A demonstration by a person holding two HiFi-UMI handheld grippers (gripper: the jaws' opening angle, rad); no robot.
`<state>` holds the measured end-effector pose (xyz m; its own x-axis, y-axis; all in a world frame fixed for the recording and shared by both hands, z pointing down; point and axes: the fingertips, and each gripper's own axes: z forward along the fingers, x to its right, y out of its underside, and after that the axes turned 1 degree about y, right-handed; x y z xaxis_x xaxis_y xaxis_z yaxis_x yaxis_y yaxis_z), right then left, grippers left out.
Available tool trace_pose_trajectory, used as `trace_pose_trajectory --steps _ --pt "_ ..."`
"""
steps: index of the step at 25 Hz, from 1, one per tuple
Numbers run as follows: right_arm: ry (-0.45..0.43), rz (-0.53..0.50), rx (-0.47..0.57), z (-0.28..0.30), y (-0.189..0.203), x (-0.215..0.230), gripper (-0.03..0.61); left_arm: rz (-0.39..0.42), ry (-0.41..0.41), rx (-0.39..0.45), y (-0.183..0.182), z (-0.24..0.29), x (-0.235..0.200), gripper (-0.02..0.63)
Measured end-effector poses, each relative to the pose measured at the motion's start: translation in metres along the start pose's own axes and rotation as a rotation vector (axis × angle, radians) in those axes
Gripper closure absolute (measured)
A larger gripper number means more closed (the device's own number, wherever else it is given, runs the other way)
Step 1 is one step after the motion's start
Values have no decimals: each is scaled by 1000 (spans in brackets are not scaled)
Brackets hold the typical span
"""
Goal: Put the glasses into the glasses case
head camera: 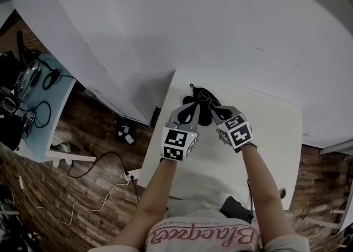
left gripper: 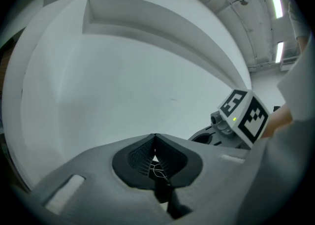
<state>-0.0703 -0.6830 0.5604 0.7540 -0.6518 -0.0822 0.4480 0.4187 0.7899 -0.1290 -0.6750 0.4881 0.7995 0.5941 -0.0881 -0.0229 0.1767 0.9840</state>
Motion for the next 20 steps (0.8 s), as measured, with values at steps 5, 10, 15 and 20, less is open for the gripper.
trace_pose_trajectory --steps 5,10,15,20 --pt "31 6 73 -48 -13 -14 569 32 8 29 -14 -14 29 609" --pt "65 57 160 -101 -14 -25 569 38 12 50 -21 -31 64 609" --pt "100 143 302 -155 -17 -30 569 49 19 79 -33 -47 101 609" --pt "125 175 412 -205 -20 -40 569 72 31 105 -46 -64 138 609"
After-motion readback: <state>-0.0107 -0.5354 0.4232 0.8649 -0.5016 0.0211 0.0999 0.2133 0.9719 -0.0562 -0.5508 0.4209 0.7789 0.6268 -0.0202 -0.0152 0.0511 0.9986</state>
